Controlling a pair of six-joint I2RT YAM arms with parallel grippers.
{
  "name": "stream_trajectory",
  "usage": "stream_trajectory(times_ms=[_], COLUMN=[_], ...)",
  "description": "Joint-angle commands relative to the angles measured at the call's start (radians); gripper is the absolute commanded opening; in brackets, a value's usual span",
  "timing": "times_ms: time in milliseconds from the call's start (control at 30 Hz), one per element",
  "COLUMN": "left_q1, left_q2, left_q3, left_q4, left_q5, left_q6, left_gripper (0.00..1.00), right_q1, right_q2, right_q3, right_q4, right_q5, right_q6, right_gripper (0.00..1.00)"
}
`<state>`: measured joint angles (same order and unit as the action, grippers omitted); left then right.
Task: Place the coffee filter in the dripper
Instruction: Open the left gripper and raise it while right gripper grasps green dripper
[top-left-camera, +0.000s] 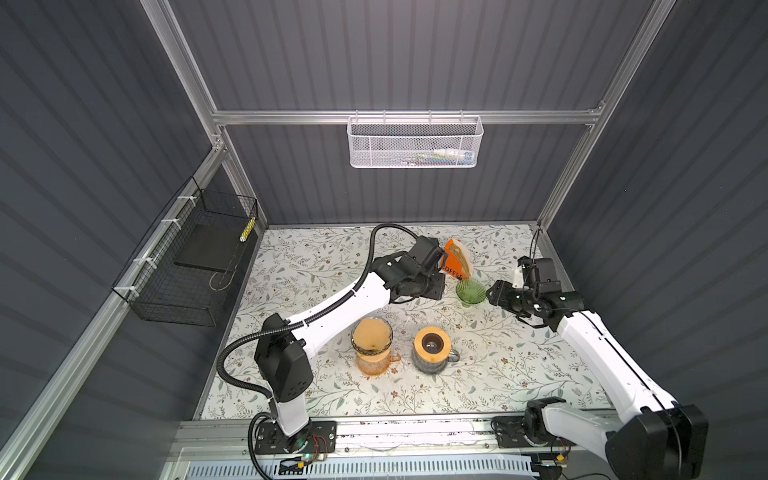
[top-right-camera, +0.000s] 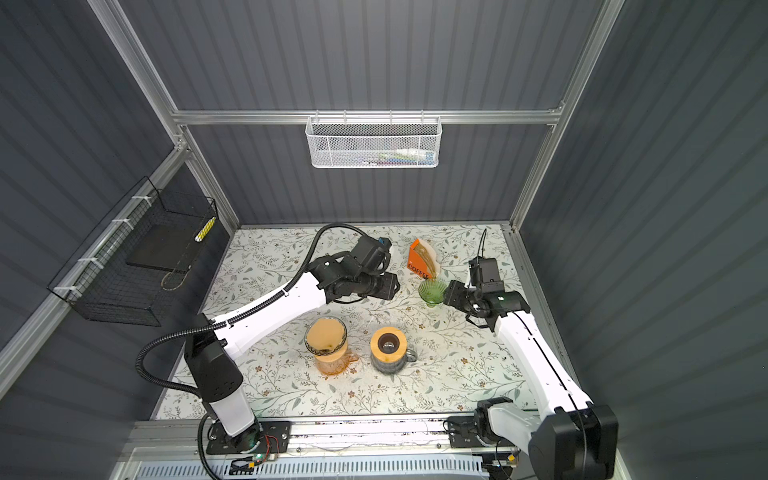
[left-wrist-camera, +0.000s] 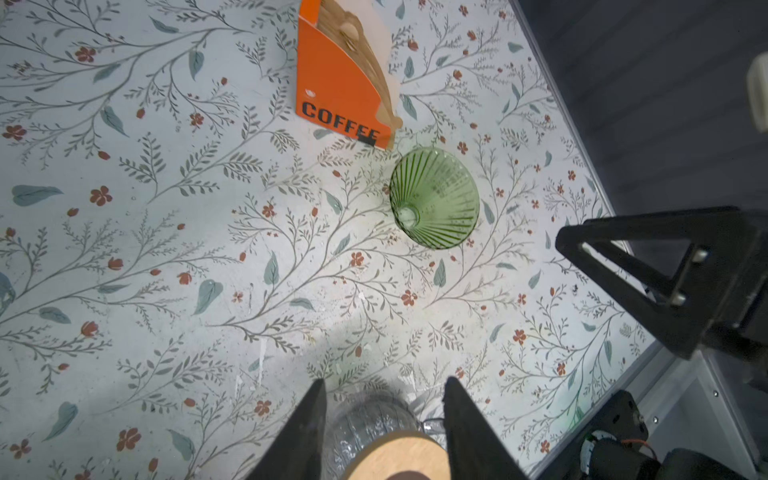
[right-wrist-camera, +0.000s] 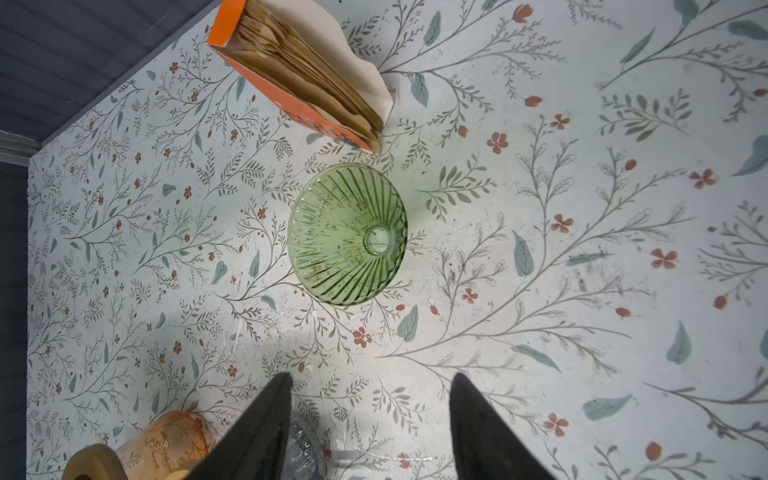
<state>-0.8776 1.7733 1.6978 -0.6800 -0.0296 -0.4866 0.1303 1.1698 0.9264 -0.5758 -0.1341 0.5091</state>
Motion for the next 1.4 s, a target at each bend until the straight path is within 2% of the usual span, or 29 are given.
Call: stream_trajectory(times_ms=[0, 333, 700, 867, 1067, 1367], left_q1=[0.027, 0.062, 0.08, 0.08, 0.081, 0.081], left_q2=[-0.054, -0.052, -0.053, -0.054, -0.064, -0.07], left_q3=[-0.016, -0.037, -0.049, -0.05, -0.068, -0.079], left_q4=[0.048, 0.051, 0.04, 0.037, 0.025, 0.004], left_q5=[0.048, 0.064, 0.082, 0.088, 0.097, 0.099], left_q6=[-0.005, 0.0, 0.006, 0.007, 0.004, 0.007], left_gripper=[0.48, 0.48, 0.48, 0.48, 0.48, 0.48], right_q1=[-0.028, -0.042, -0.04, -0.04, -0.037, -0.033], right_q2=[0.055, 0.235, 0.38, 0.412, 0.429, 0.432], right_q3=[-0.017, 0.019, 0.051, 0.063, 0.062, 0.049], right_q4=[0.065, 0.137, 0.215, 0.227, 0.234, 0.238], right_q5=[-0.046, -0.042, -0.081, -0.085, -0.096, -0.098], right_q6=[0.035, 0.063, 0.103, 0.109, 0.118, 0.123], right_gripper=[0.59, 0.54, 0.38, 0.35, 0.24, 0.17])
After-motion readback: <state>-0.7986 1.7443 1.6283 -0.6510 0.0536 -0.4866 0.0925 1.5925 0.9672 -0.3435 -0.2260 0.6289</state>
